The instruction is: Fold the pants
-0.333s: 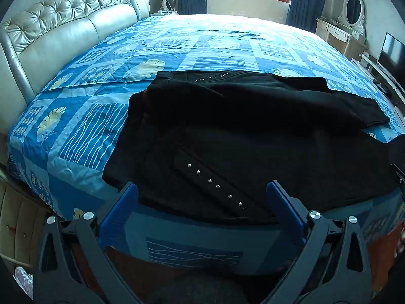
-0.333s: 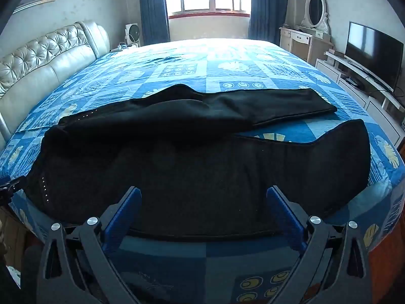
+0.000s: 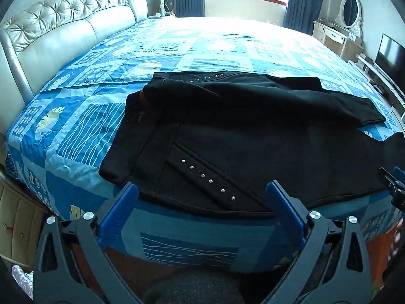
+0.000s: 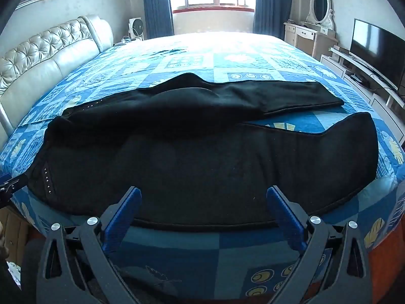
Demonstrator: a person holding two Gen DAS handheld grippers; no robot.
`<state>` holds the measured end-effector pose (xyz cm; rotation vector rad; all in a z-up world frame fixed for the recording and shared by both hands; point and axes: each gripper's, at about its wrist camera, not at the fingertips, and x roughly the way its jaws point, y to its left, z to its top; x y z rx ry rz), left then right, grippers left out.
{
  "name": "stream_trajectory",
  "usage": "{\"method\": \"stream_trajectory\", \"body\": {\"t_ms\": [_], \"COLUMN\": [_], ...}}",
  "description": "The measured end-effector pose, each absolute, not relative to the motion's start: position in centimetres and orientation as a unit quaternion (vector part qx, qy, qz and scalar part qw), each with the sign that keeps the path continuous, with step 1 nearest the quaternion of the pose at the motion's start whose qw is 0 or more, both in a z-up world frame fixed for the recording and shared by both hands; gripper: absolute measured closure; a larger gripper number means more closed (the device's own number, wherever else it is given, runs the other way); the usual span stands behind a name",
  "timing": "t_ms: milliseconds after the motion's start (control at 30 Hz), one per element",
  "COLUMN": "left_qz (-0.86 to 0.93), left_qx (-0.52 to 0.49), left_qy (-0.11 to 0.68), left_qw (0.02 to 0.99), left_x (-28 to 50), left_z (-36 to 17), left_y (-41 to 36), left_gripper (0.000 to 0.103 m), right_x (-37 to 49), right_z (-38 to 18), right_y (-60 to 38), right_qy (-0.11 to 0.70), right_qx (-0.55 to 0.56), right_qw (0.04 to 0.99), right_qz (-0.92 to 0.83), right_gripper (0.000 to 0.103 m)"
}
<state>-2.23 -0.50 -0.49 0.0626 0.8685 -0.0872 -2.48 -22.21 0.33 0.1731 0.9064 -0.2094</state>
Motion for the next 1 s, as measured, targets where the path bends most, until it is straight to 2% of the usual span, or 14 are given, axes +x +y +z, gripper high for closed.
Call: {"method": "stream_trajectory", "body": {"t_ms": [1000], "left_qz": [-0.056], "left_qx": [0.054], "left_qy": [0.407], "left_qw": [0.91], "left_x": [-3.2], "left_z": [0.3], "left_y": [-2.2], "left_gripper": [0.002], "right_x": [-2.7], "right_z": [0.5], "right_y": [-20.1], "right_qy": [0.43], "right_qx": [0.068], "right_qw": [0.896], "right_qz": [-0.094], "right_gripper": [0.004]}}
